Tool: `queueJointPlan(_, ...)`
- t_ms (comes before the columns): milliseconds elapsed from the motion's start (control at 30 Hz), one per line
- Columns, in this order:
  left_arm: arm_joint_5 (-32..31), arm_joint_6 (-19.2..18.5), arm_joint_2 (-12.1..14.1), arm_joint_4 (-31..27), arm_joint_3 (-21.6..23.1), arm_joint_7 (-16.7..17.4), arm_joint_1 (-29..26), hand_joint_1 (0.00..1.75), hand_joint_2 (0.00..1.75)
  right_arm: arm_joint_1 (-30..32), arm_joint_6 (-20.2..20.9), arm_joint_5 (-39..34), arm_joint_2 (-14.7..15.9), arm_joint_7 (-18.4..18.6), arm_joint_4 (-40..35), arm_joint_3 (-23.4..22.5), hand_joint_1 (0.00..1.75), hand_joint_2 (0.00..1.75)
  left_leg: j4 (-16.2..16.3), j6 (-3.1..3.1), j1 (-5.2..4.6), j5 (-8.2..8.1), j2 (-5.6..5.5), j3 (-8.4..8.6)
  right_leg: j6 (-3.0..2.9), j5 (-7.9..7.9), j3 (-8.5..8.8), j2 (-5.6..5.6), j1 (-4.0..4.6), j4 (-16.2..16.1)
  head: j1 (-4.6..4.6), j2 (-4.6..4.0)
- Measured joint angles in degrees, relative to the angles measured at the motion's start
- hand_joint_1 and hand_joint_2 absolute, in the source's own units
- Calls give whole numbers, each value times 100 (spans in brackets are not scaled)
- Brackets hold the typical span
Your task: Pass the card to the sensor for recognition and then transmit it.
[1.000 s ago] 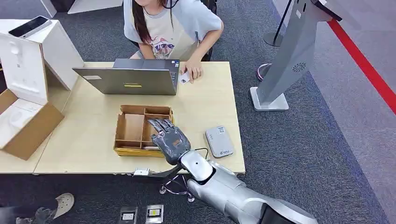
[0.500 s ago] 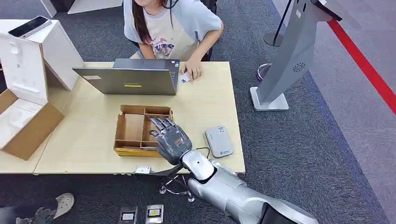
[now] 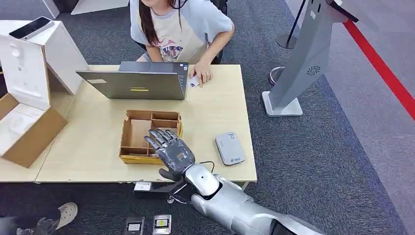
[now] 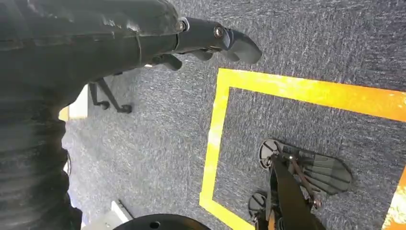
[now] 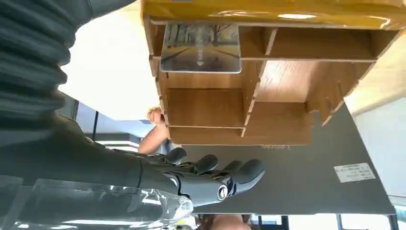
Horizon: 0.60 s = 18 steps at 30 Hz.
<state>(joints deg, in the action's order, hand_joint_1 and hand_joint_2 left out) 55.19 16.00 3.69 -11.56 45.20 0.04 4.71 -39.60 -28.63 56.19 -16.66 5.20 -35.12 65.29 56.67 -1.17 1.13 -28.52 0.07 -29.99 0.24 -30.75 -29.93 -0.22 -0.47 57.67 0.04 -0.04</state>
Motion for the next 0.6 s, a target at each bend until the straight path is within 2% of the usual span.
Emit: queueJointPlan(600,96,76,-7,0,-2,-4,0,0,175,22,118,2,-258,-166,66,24,0,175,0,0,0,0,0,0,0,0,0,0,0,0,0,0)
